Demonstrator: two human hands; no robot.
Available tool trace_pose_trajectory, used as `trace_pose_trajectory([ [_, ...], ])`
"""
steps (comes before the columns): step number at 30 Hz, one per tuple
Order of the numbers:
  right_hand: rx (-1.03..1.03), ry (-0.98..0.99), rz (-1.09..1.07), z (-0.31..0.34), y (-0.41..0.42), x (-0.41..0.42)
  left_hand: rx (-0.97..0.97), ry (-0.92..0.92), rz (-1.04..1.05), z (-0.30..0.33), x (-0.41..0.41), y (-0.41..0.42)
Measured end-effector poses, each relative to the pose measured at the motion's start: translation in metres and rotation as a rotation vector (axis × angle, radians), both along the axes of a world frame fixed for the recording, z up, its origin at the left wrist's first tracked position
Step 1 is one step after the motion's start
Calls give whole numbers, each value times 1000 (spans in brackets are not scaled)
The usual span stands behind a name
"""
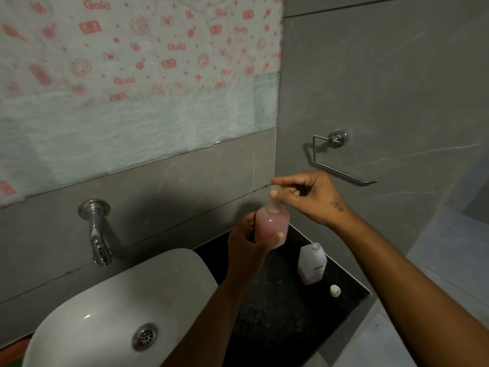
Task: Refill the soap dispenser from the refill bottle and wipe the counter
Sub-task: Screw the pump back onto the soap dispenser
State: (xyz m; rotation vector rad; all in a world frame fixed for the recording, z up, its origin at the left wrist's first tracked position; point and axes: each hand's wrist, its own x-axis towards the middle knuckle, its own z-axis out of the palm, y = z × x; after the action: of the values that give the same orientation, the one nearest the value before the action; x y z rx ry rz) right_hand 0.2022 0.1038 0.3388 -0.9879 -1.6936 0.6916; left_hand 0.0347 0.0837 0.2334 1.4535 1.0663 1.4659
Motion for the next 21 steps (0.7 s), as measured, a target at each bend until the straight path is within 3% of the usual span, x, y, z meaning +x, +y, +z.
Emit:
trace_pose_trajectory([
  [2, -149, 55, -68, -6, -1, 4, -3, -6, -15, -7, 0, 2],
  [5, -597, 6, -179, -39, 0, 10, -43, -7, -28, -26, 0, 0],
  [8, -975, 52, -50, -89, -7, 6, -139, 49, -20, -59, -1, -7],
  [10, -1059, 157, -15, -119, -7, 3, -239, 118, -37, -83, -2, -13],
  [13, -1124, 151, -4, -167, 0, -5, -399, 258, -45, -115, -4, -21],
  [16, -1209, 188, -33, -219, 9, -14, -484, 279, -17, -145, -5, -34],
  [18, -1304, 181, -45, -248, 16, -24, -531, 252, 19, -162, -6, -37],
  [21, -1360, 132, -68, -286, 15, -37, -506, 54, -174, -183, -3, -35],
])
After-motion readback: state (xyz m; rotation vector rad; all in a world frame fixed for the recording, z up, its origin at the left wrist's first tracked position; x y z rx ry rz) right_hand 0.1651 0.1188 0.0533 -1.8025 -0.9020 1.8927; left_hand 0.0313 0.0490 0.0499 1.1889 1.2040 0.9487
